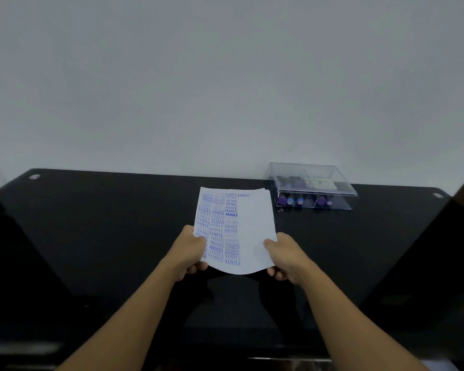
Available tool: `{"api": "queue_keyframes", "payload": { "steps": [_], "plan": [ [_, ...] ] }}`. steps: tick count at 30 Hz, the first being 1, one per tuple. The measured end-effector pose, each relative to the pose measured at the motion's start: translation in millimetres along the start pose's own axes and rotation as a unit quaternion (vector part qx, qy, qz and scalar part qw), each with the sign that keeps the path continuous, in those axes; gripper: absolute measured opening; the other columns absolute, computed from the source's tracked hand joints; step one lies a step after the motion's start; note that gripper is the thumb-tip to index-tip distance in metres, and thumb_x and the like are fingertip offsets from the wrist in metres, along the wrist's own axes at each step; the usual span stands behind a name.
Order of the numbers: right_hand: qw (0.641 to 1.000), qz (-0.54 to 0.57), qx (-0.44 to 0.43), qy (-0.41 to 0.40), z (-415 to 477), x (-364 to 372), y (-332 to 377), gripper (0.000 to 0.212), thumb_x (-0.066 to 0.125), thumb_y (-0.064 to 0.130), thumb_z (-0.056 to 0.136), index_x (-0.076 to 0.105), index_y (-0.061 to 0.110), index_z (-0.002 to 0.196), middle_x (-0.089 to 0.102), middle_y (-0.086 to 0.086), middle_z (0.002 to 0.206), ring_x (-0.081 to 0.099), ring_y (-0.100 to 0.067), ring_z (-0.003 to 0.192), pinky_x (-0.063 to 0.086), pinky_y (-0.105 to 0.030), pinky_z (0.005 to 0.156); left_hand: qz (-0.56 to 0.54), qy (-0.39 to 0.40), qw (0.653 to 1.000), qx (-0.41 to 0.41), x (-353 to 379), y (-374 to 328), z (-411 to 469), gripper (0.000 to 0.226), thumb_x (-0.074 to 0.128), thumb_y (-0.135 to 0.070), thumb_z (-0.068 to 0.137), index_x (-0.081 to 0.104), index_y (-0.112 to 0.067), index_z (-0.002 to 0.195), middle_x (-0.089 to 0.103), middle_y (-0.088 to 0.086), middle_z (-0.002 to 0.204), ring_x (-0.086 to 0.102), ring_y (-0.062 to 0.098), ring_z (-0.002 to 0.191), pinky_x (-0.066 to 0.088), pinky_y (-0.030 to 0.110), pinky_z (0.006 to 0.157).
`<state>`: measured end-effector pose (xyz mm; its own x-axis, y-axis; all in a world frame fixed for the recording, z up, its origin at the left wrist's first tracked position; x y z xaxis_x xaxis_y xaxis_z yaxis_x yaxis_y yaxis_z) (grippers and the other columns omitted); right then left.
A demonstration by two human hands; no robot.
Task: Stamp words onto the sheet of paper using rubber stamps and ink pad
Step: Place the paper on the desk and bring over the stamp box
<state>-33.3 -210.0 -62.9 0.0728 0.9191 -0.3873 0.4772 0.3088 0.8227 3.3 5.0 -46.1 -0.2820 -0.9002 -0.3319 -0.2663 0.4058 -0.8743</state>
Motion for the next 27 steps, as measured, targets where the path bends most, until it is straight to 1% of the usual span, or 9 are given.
{"api": "queue_keyframes", "payload": {
  "steps": [3,6,11,13,17,20,22,24,27],
  "plan": [
    [1.000,0.001,-0.008,-0.003,-16.0,3.2,-8.3,0.034,0.031,0.004,0.089,0.059,0.002,0.109,0.052,-0.009,0.070,0.038,-0.014,0.044,0.024,-0.022,0.041,0.002,0.010,1.000,0.013,1.9,3.6,-18.3,0.035,0.027,-0.002,0.092,0.059,-0.015,0.091,0.071,0.000,0.067,0.048,0.012,0.049,0.028,0.024,0.046],
    [1.000,-0.008,-0.015,-0.021,-27.4,4.2,-14.6,0.033,0.031,0.003,0.089,0.057,0.000,0.110,0.048,-0.010,0.074,0.035,-0.014,0.047,0.024,-0.022,0.041,0.009,-0.006,1.000,0.016,1.3,9.7,-32.5,0.036,0.025,0.003,0.089,0.057,-0.012,0.087,0.066,0.000,0.065,0.048,0.015,0.051,0.031,0.025,0.047],
    [0.998,-0.044,-0.020,-0.040,-44.4,9.8,-27.9,0.032,0.034,0.005,0.090,0.057,-0.001,0.110,0.050,-0.009,0.074,0.035,-0.015,0.048,0.027,-0.022,0.041,0.014,-0.012,1.000,0.021,1.1,23.3,-53.7,0.036,0.023,0.004,0.087,0.056,-0.011,0.089,0.070,0.009,0.083,0.047,0.015,0.051,0.031,0.027,0.048],
    [0.997,-0.053,-0.028,-0.054,-52.0,10.9,-31.9,0.025,0.037,0.009,0.093,0.052,0.001,0.112,0.054,-0.009,0.081,0.039,-0.014,0.051,0.030,-0.021,0.040,0.019,-0.018,0.999,0.022,0.0,30.1,-60.0,0.033,0.024,0.002,0.088,0.054,-0.011,0.092,0.068,0.012,0.087,0.048,0.015,0.052,0.032,0.027,0.047],
    [0.991,-0.063,-0.073,-0.089,-69.3,9.3,-34.5,0.014,0.043,0.012,0.100,0.036,0.011,0.111,0.056,-0.006,0.108,0.055,-0.013,0.075,0.040,-0.023,0.049,0.032,-0.038,0.998,0.024,-1.4,45.8,-68.6,0.030,0.028,-0.004,0.090,0.047,-0.017,0.109,0.068,0.011,0.099,0.054,0.015,0.053,0.038,0.028,0.046],
    [0.987,-0.075,-0.106,-0.094,-81.3,9.8,-37.0,0.017,0.045,0.012,0.100,0.041,0.017,0.116,0.055,-0.003,0.112,0.053,-0.009,0.082,0.040,-0.019,0.057,0.032,-0.043,0.998,0.037,-0.5,55.0,-73.5,0.033,0.030,-0.007,0.089,0.051,-0.020,0.111,0.070,0.007,0.098,0.056,0.016,0.054,0.041,0.028,0.047],
    [0.986,-0.086,-0.110,-0.096,-87.6,9.7,-40.0,0.022,0.047,0.014,0.100,0.046,0.015,0.122,0.056,-0.002,0.113,0.053,-0.012,0.085,0.039,-0.016,0.058,0.033,-0.044,0.998,0.042,-0.8,59.6,-78.8,0.027,0.037,-0.010,0.091,0.054,-0.018,0.110,0.071,0.006,0.095,0.057,0.015,0.054,0.042,0.028,0.048],
    [0.984,-0.094,-0.114,-0.094,-93.0,8.9,-41.9,0.026,0.048,0.014,0.099,0.050,0.014,0.126,0.057,0.000,0.114,0.055,-0.015,0.091,0.038,-0.015,0.059,0.041,-0.024,0.997,0.060,-1.4,62.7,-82.9,0.020,0.054,-0.016,0.089,0.056,-0.016,0.109,0.070,0.006,0.091,0.055,0.013,0.053,0.041,0.027,0.047],
    [0.984,-0.105,-0.119,-0.077,-101.1,6.7,-43.2,0.030,0.049,0.016,0.098,0.053,0.014,0.128,0.060,0.002,0.118,0.058,-0.016,0.098,0.042,-0.017,0.062,0.064,0.053,0.993,0.084,0.9,63.6,-87.9,0.042,0.076,-0.021,0.073,0.059,-0.018,0.111,0.069,-0.001,0.089,0.050,0.009,0.053,0.039,0.024,0.046]
  ]
}}
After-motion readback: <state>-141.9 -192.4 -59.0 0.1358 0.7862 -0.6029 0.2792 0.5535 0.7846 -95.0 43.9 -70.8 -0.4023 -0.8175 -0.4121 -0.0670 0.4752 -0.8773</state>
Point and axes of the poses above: each hand's wrist, its own z-axis towards the middle knuckle, its own x-axis out of the palm, y = z × x, the point moved 6 cm from there along z, towards the middle knuckle
